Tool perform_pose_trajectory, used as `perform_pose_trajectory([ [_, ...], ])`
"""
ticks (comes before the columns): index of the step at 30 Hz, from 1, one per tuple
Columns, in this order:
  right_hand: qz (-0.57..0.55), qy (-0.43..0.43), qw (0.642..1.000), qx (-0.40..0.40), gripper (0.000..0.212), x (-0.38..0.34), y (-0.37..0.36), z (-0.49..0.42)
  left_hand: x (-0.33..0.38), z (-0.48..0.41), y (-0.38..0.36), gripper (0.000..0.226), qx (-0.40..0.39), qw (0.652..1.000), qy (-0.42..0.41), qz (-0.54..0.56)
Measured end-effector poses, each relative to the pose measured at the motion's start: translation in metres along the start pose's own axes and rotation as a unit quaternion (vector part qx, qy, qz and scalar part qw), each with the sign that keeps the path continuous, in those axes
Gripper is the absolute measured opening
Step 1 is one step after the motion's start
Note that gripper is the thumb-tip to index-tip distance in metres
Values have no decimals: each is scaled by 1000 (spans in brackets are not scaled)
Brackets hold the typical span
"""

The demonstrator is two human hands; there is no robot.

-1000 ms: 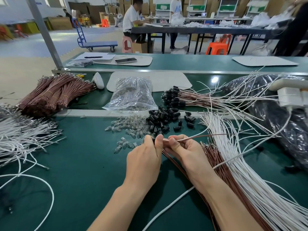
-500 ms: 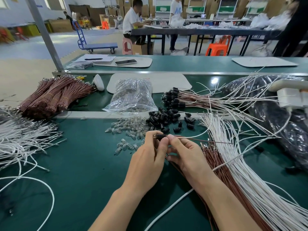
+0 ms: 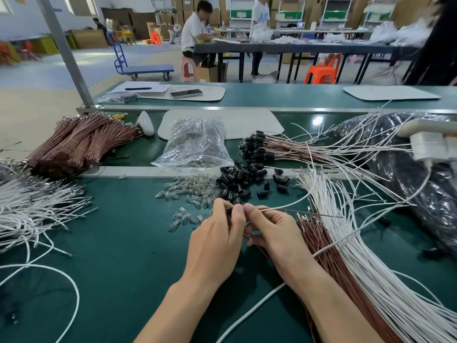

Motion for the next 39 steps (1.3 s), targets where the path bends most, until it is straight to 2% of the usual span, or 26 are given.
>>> perform_pose_trajectory([
  [4, 27, 12, 1000, -2, 29, 0, 0, 0, 0, -1, -1, 53, 3, 999, 20, -49],
  [10, 40, 8, 999, 2, 29, 3, 3, -1, 0, -4, -6, 56, -7, 994, 44, -97],
  [17, 21, -4, 1000, -3, 18, 4, 3, -1, -2, -4, -6, 55, -21, 993, 47, -103],
  [22, -2, 13, 1000, -8, 19, 0, -4, -2, 0, -2, -1, 51, 13, 999, 18, 29],
  [24, -42, 21, 999, 27, 16, -4, -2, 0, -2, 0, 7, 45, 67, 991, 11, 114],
  [28, -119, 52, 989, 75, 14, -16, 18, 7, -21, 3, 43, 41, 230, 933, 45, 272],
  [31, -131, 66, 987, 69, 14, -23, 22, 9, -40, 1, 65, 33, 300, 883, 56, 356],
  [34, -114, 76, 989, 62, 16, -23, 18, 8, -46, 1, 72, 31, 316, 864, 43, 391],
  [39, -70, 126, 986, 81, 20, -40, 26, 14, -44, -1, 72, 24, 276, 862, 28, 423],
])
Point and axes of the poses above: each hand's wrist, its own z-axis away from the middle knuckle, its own y-axis out of the back of the hand, x = y × z, the point moved 5 cm from there along -z, towards the middle knuckle, and after that the axes turned 14 degrees about -x, right-handed, at the moved point
